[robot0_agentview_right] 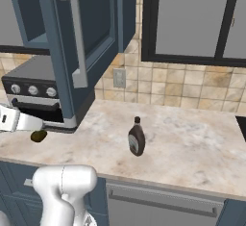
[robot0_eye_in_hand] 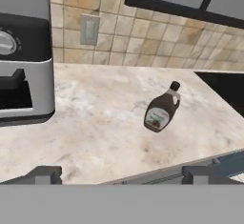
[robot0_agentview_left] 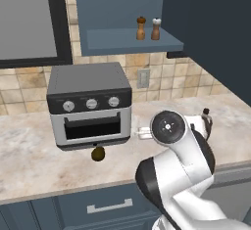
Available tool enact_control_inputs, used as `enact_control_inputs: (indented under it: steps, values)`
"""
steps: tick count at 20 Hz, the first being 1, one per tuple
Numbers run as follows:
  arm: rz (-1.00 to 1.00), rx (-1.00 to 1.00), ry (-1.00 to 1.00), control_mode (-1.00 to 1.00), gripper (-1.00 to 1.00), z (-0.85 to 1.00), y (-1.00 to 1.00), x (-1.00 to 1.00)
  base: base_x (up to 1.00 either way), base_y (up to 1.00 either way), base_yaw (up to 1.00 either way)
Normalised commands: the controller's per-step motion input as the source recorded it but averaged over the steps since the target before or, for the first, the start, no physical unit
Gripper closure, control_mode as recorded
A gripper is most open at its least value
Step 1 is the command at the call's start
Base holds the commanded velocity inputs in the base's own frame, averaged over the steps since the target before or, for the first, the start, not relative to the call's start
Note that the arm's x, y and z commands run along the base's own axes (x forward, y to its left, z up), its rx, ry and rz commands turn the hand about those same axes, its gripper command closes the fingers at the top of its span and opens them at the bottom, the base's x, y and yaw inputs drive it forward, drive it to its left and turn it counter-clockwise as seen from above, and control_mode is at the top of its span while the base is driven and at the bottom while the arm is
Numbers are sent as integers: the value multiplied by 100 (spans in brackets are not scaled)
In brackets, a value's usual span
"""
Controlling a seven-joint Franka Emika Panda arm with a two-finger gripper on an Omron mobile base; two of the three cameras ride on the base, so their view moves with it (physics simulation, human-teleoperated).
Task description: There are various items on the counter. Only move the condiments/shakers into the cabinet.
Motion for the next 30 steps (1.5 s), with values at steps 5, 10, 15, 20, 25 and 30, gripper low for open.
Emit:
enact_control_inputs:
  steps: [5, 10, 15, 20, 25, 30]
  values:
    - [3, 6, 0, -100, -100, -8, -59, -17, 0, 0, 0]
    - [13, 10, 0, -100, -100, 0, -71, -3, 0, 0, 0]
    - [10, 8, -1, -100, -100, -40, -62, -86, 0, 0, 0]
    - [7, 13, 0, -100, -100, -8, -69, -37, 0, 0, 0]
    - [18, 11, -2, -100, -100, 0, -70, -13, 0, 0, 0]
    - [22, 6, -10, -100, -100, -1, -82, -7, 0, 0, 0]
